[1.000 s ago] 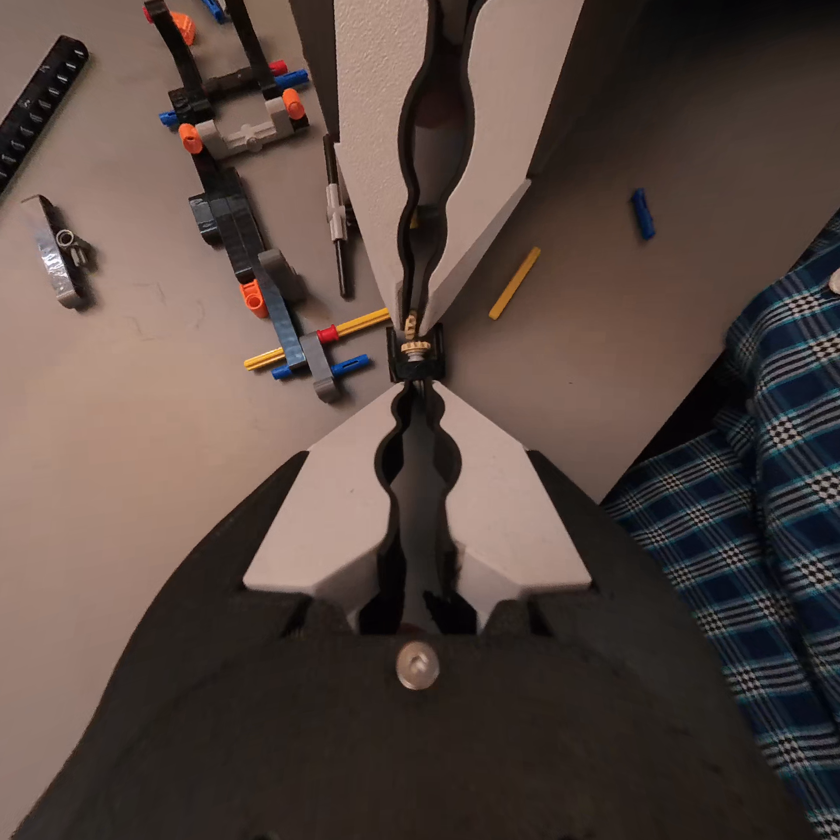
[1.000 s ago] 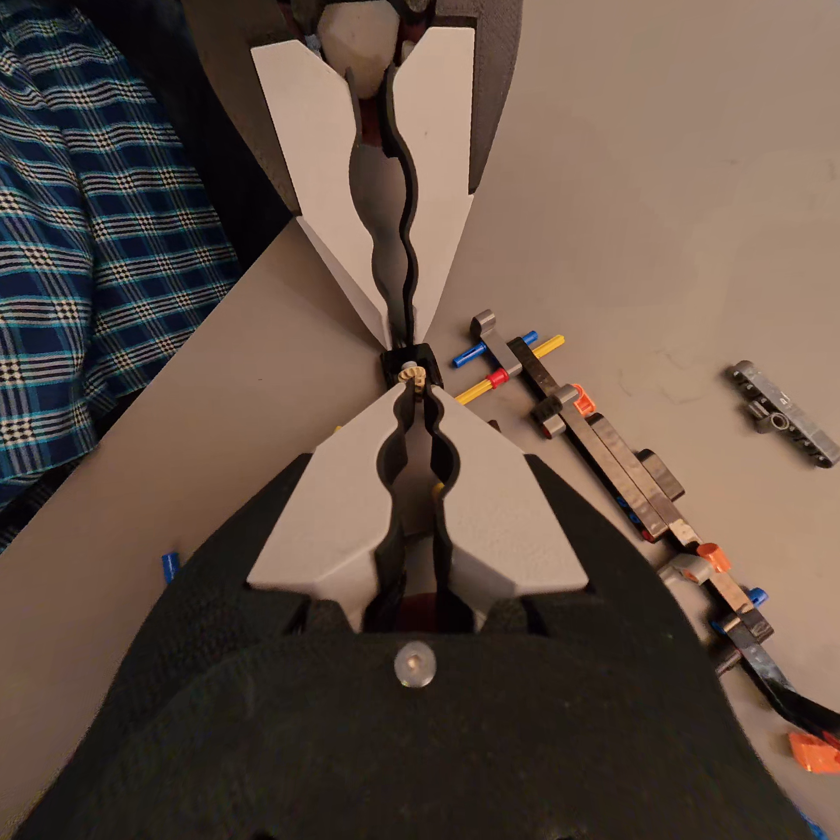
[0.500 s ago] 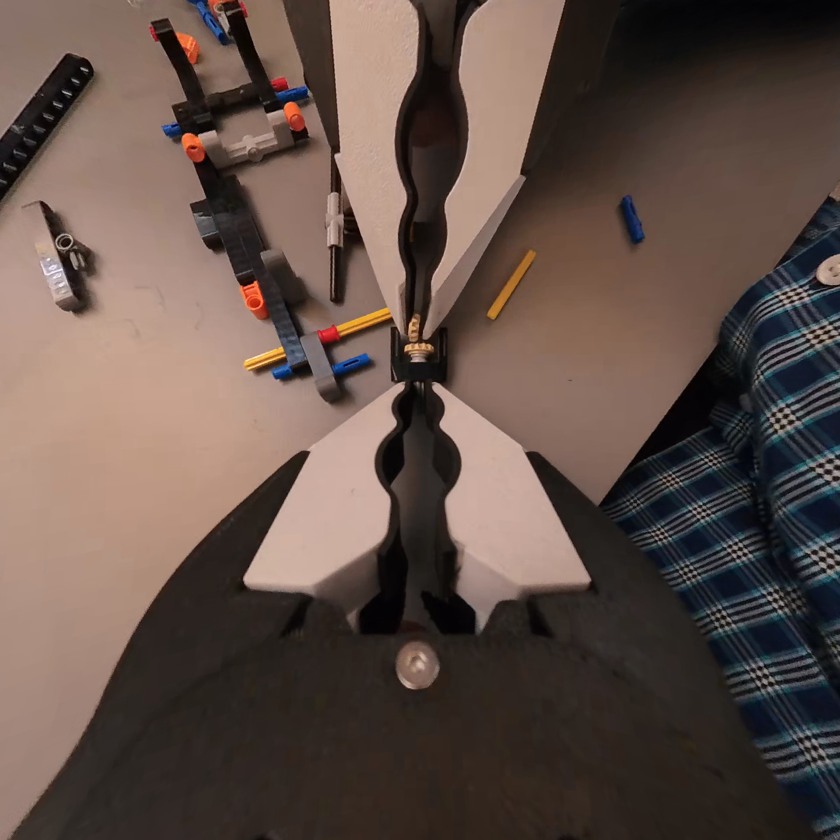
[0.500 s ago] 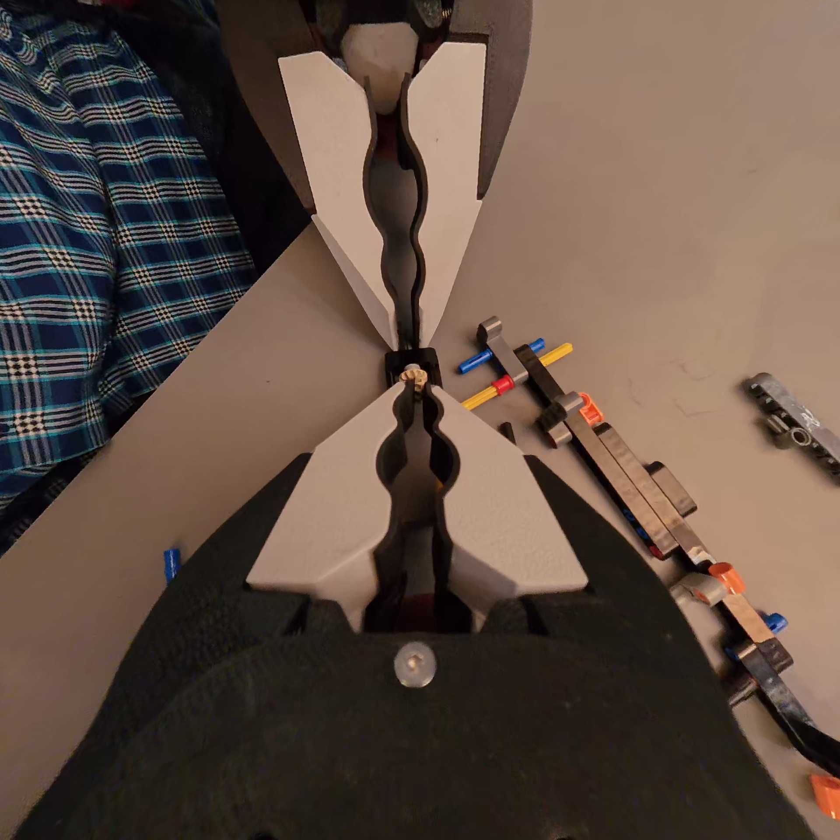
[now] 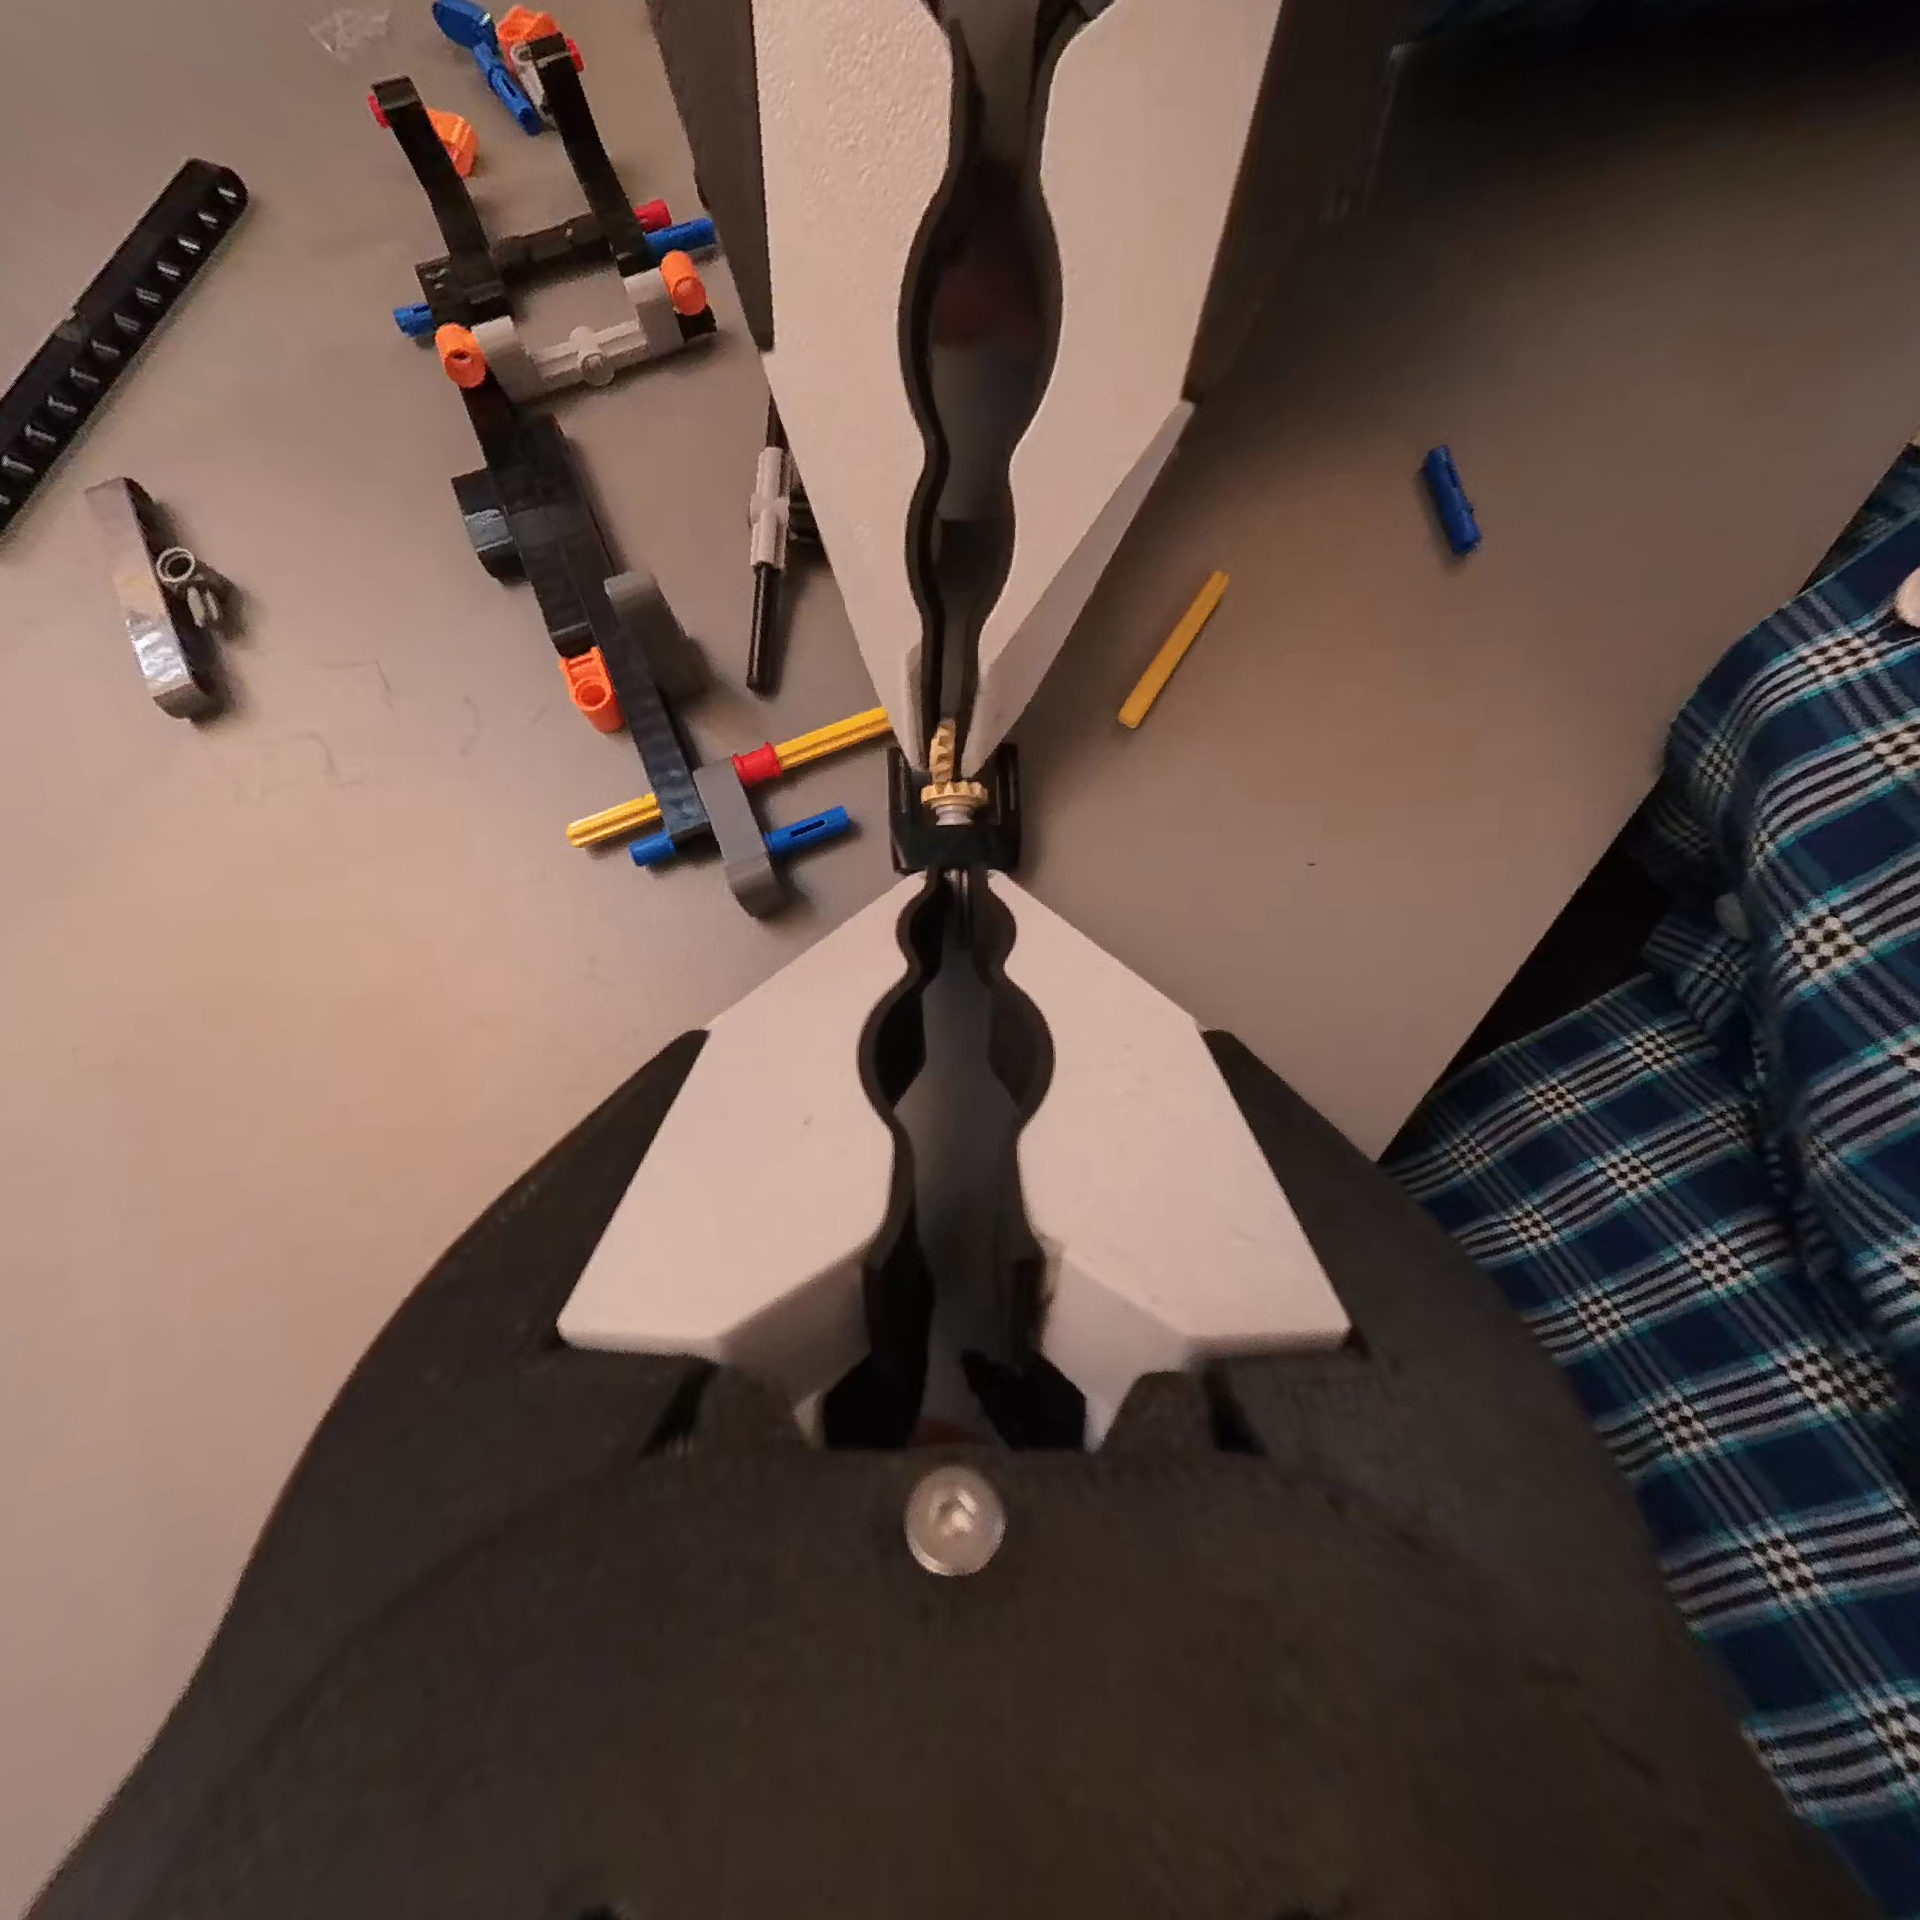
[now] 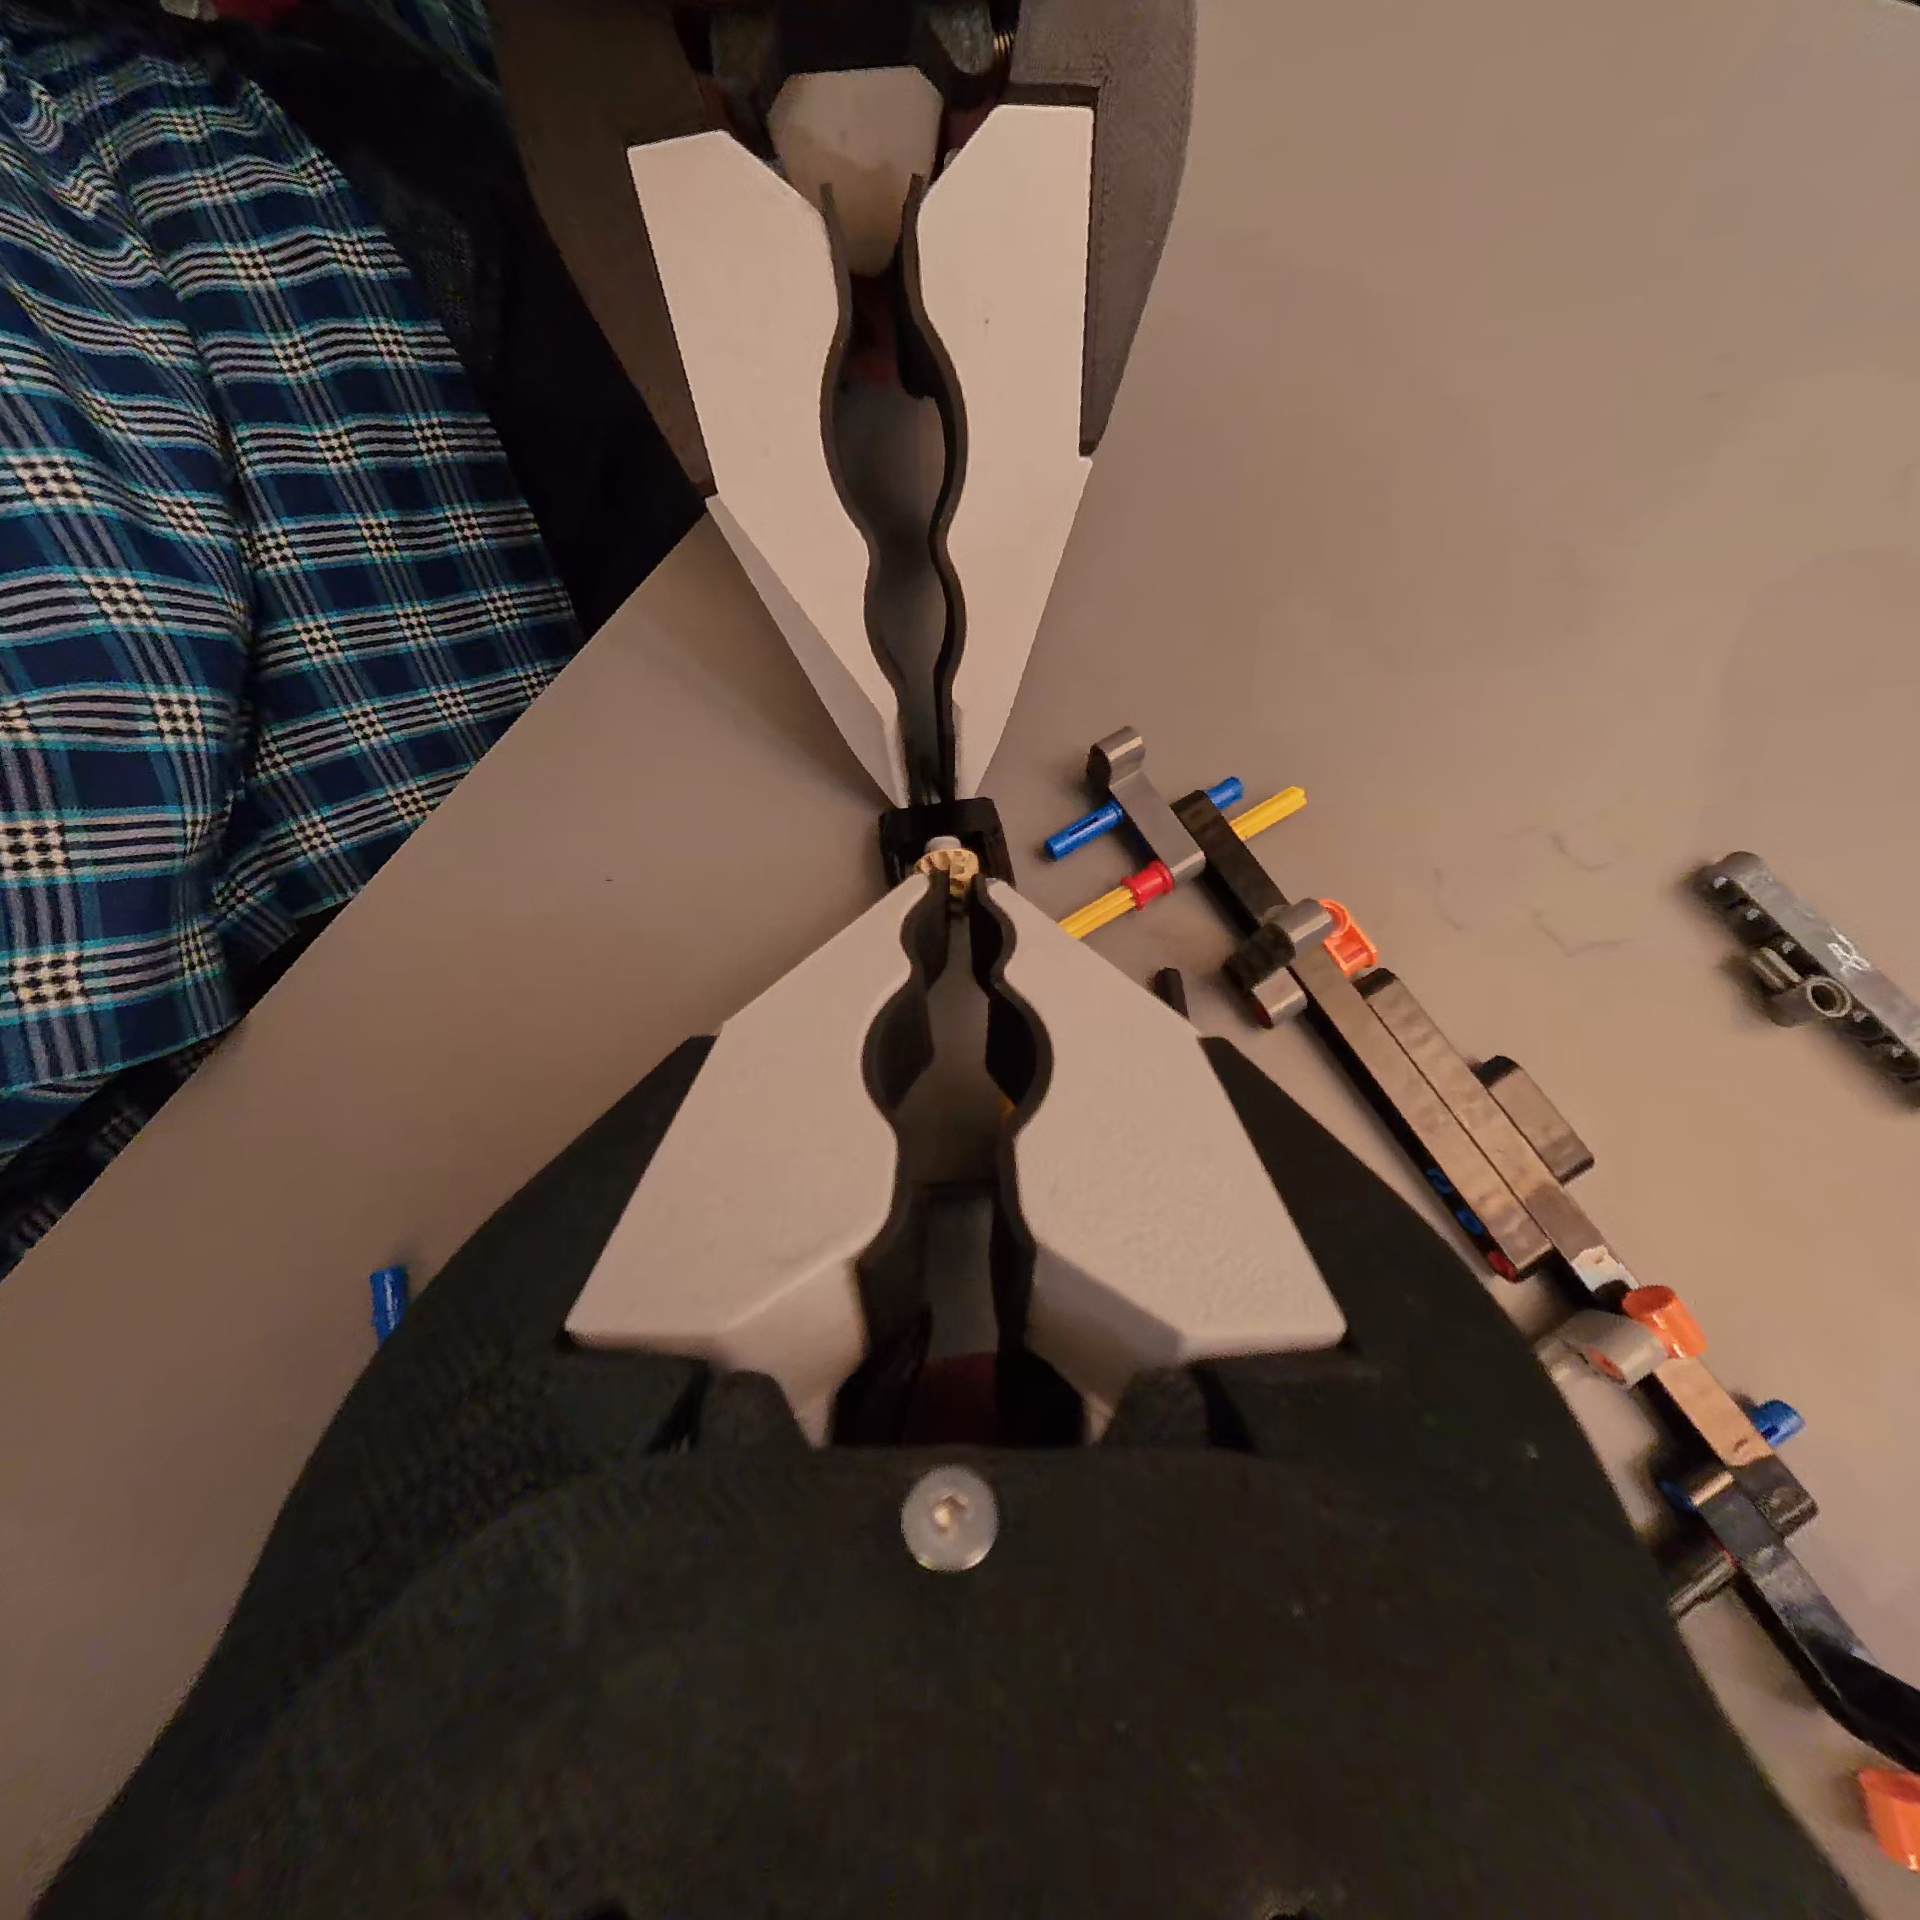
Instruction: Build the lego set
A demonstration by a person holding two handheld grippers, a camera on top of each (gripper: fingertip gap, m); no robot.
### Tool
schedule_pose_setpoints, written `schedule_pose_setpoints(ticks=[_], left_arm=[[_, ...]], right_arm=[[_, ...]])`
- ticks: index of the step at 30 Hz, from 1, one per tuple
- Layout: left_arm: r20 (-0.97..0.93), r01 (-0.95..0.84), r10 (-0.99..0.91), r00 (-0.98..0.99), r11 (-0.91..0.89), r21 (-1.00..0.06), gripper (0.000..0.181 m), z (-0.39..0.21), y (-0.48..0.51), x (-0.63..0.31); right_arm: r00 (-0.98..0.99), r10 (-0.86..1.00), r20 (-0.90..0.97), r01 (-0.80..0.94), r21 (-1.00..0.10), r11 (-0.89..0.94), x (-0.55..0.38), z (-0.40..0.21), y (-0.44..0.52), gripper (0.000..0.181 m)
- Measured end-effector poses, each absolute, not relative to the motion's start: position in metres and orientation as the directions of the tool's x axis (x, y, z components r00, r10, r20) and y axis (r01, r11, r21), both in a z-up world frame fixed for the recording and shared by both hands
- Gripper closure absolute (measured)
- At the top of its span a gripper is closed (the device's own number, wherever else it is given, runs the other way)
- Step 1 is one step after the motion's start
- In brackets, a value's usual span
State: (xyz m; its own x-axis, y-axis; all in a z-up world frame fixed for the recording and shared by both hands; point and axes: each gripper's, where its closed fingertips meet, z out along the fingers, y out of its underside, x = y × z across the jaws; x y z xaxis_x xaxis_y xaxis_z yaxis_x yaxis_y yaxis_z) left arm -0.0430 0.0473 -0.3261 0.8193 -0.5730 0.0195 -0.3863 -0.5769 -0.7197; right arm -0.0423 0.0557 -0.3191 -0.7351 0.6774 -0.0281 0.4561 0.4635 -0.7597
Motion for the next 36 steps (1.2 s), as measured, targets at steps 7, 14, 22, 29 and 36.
schedule_pose_setpoints(ticks=[7,14,22,29,36], left_arm=[[0.018,-0.395,-0.577,0.816,-0.581,-0.711,0.180,-0.326,0.048,-0.043],[0.026,-0.420,-0.596,0.803,-0.596,-0.685,0.180,-0.327,0.044,-0.039],[0.035,-0.422,-0.597,0.802,-0.606,-0.674,0.179,-0.327,0.043,-0.038],[0.033,-0.435,-0.603,0.797,-0.610,-0.662,0.179,-0.327,0.041,-0.038],[0.042,-0.440,-0.609,0.792,-0.617,-0.653,0.179,-0.327,0.039,-0.037]], right_arm=[[-0.741,0.672,0.018,0.443,-0.738,0.509,-0.039,-0.316,0.061,0.180],[-0.761,0.647,0.039,0.438,-0.705,0.558,-0.038,-0.321,0.061,0.180],[-0.766,0.643,0.027,0.458,-0.679,0.574,-0.036,-0.324,0.060,0.180],[-0.754,0.657,0.021,0.480,-0.664,0.573,-0.036,-0.327,0.060,0.180],[-0.737,0.676,0.012,0.499,-0.664,0.556,-0.037,-0.327,0.061,0.172]])
